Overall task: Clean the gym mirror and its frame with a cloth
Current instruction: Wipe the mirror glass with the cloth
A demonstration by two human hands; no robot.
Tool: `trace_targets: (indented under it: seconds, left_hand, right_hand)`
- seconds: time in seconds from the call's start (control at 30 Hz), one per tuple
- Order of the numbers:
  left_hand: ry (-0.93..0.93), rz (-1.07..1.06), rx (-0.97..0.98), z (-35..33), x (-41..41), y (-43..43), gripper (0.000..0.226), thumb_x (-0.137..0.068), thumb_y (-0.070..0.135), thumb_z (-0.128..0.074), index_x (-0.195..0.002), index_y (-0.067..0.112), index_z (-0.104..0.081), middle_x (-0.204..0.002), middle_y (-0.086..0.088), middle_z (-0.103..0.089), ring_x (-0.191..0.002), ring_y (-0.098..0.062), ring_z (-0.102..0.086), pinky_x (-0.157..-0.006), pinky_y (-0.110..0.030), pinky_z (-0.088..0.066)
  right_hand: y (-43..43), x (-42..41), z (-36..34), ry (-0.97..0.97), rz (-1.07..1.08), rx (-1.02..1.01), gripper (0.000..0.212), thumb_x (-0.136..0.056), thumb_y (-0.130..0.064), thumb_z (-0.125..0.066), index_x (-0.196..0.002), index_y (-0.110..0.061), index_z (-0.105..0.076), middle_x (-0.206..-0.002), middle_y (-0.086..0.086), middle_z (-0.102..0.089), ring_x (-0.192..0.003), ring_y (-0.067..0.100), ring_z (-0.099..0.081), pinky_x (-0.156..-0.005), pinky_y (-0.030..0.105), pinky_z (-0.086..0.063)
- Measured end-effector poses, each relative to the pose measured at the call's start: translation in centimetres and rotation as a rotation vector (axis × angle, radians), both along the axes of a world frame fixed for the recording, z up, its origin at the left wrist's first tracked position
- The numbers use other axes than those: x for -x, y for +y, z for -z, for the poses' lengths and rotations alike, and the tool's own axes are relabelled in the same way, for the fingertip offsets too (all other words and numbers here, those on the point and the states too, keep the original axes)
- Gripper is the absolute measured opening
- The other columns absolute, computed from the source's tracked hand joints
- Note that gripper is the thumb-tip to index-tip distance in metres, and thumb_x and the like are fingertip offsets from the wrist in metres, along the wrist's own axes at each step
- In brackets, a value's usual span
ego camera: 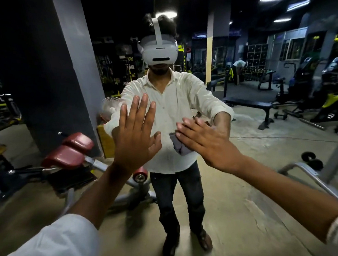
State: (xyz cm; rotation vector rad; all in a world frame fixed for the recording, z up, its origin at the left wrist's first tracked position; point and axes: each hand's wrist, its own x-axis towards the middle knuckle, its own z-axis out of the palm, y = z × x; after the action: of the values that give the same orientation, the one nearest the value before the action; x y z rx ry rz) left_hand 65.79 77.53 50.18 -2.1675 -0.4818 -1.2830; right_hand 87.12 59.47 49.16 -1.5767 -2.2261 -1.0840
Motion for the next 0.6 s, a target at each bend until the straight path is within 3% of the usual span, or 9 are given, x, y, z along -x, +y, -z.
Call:
trace_targets:
  seconds: [0.07,0.13,0.2,0.27,0.3,0.4,0.47,0.53,0.6]
  left_hand:
    - [-0.059,0.061,0.06,0.3,0.0,-1.3,0.075,-0.098,0.036,-0.058,-0.162,0.004,-0.039,-0.173,-0.019,-0.023,-0.163,-0.037,-0.017,-0.131,-0.061,-0.013]
    - [-0.096,0.18,0.171,1.0,0.0,-3.2,0.068,-0.095,0.03,-0.058,-0.157,0.006,-0.048,-0.171,-0.017,-0.033,-0.162,-0.034,-0.024,-0.131,-0.059,-0.016]
    - [-0.106,0.326,0.335,3.1,0.1,-5.6,0.06,-0.095,0.029,-0.058,-0.152,0.009,-0.054,-0.165,-0.012,-0.044,-0.157,-0.028,-0.034,-0.129,-0.054,-0.024]
    - [-0.099,0.464,0.535,6.6,0.2,-8.6,0.054,-0.1,0.032,-0.06,-0.149,0.011,-0.056,-0.156,-0.008,-0.054,-0.148,-0.023,-0.047,-0.124,-0.043,-0.036]
    - [-0.085,0.527,0.679,8.4,0.3,-10.3,0.052,-0.101,0.035,-0.06,-0.147,0.011,-0.057,-0.15,-0.005,-0.058,-0.142,-0.018,-0.052,-0.119,-0.037,-0.041]
    - [-0.051,0.644,1.257,14.8,0.6,-15.3,0.042,-0.097,0.044,-0.064,-0.134,0.024,-0.067,-0.129,0.01,-0.072,-0.123,-0.004,-0.065,-0.102,-0.023,-0.052]
    - [-0.077,0.649,1.597,19.3,0.7,-17.8,0.038,-0.091,0.049,-0.069,-0.122,0.028,-0.073,-0.115,0.01,-0.078,-0.113,-0.012,-0.073,-0.097,-0.032,-0.058]
    - [-0.117,0.561,1.776,23.3,0.9,-19.8,0.033,-0.091,0.042,-0.077,-0.114,0.018,-0.076,-0.106,0.003,-0.08,-0.104,-0.021,-0.075,-0.094,-0.044,-0.061]
    - [-0.161,0.473,1.869,26.1,1.2,-21.7,0.014,-0.096,0.021,-0.079,-0.104,0.01,-0.076,-0.096,0.0,-0.079,-0.094,-0.021,-0.074,-0.085,-0.039,-0.062]
  right_hand:
    - [-1.2,-0.1,-1.4,0.099,-0.005,-0.06,0.054,-0.108,-0.005,-0.026,-0.159,-0.001,-0.038,-0.169,0.015,-0.032,-0.16,0.033,-0.023,-0.127,0.056,-0.026]
    - [-2.8,0.8,-2.1,0.381,0.0,-0.201,0.051,-0.105,-0.005,-0.042,-0.155,-0.002,-0.046,-0.162,0.011,-0.046,-0.152,0.027,-0.04,-0.121,0.047,-0.038]
    - [-4.8,2.9,-0.8,0.732,-0.025,-0.308,0.04,-0.106,-0.006,-0.052,-0.146,-0.006,-0.055,-0.133,0.001,-0.064,-0.119,0.018,-0.062,-0.097,0.03,-0.051]
    - [-7.0,5.1,2.5,0.991,-0.016,-0.29,0.027,-0.107,-0.009,-0.058,-0.132,-0.011,-0.065,-0.099,-0.012,-0.065,-0.086,0.005,-0.061,-0.075,0.021,-0.045]
    - [-8.1,6.1,4.9,1.117,-0.01,-0.218,0.021,-0.107,-0.013,-0.059,-0.126,-0.014,-0.068,-0.09,-0.015,-0.064,-0.078,0.004,-0.059,-0.07,0.023,-0.044]
    - [-11.6,8.7,12.8,1.548,-0.009,0.017,0.014,-0.103,-0.021,-0.061,-0.108,-0.016,-0.073,-0.082,-0.006,-0.069,-0.072,0.014,-0.061,-0.064,0.034,-0.046]
    - [-14.0,10.3,17.5,1.788,0.022,0.109,0.012,-0.103,-0.016,-0.063,-0.098,-0.009,-0.072,-0.076,-0.003,-0.066,-0.07,0.012,-0.058,-0.063,0.028,-0.044]
    - [-16.1,11.5,21.2,1.97,0.122,0.174,0.015,-0.105,-0.011,-0.061,-0.095,-0.008,-0.071,-0.076,0.004,-0.067,-0.073,0.015,-0.062,-0.067,0.027,-0.049]
    - [-18.0,12.4,24.1,2.12,0.202,0.181,0.015,-0.107,-0.013,-0.058,-0.104,-0.007,-0.072,-0.09,0.01,-0.074,-0.085,0.021,-0.07,-0.075,0.031,-0.055]
